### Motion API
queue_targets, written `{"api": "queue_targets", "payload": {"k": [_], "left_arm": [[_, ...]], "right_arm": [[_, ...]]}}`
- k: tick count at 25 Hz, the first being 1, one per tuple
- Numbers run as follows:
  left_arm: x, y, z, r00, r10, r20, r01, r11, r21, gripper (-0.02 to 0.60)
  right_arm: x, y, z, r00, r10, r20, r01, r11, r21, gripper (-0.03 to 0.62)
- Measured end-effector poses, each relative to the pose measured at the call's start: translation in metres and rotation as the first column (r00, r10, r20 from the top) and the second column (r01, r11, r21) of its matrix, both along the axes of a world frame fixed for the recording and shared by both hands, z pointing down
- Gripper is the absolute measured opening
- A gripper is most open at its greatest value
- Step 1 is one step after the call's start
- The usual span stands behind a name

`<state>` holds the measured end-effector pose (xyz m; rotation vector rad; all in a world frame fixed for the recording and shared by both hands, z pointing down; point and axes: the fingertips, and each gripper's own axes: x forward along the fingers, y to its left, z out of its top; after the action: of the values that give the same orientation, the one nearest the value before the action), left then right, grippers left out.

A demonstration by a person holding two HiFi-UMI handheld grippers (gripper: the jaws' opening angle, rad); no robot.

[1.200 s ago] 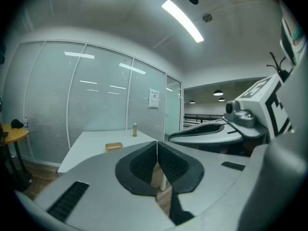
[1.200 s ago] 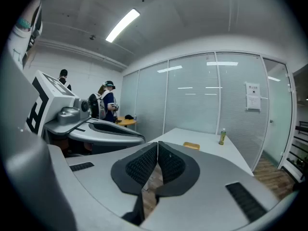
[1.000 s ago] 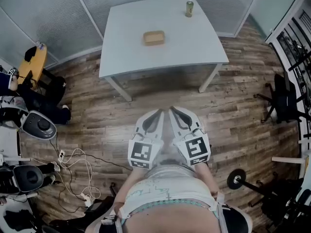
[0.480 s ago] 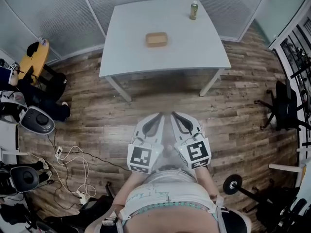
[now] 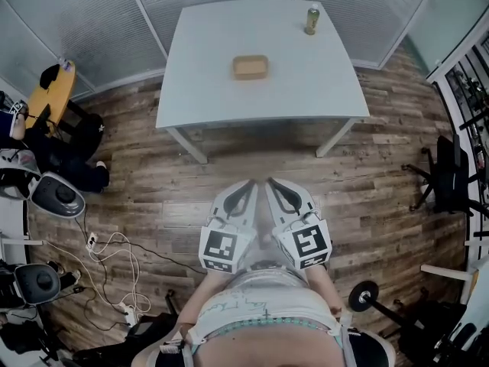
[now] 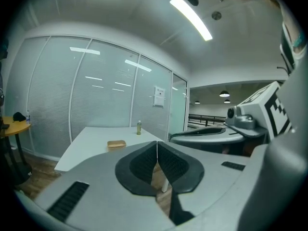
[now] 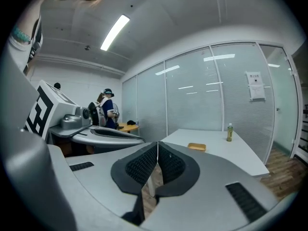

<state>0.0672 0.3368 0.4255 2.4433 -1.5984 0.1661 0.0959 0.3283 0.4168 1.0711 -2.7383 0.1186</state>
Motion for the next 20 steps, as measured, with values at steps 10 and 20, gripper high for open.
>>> {"api": "queue_targets", "payload": {"k": [10, 20], "left_arm": [[-0.032, -0.116, -0.012, 0.998, 0.064, -0.005, -0.063, 0.996, 0.064, 0.005], [-0.068, -0.175, -0.002, 0.998, 0.058, -0.021, -0.057, 0.997, 0.043, 0.005]], "right_arm": [[-0.030, -0.109, -0.011, 0.999, 0.044, -0.020, -0.043, 0.997, 0.059, 0.002], [-0.062, -0.169, -0.005, 0.998, 0.047, -0.046, -0.045, 0.998, 0.040, 0.002]]}}
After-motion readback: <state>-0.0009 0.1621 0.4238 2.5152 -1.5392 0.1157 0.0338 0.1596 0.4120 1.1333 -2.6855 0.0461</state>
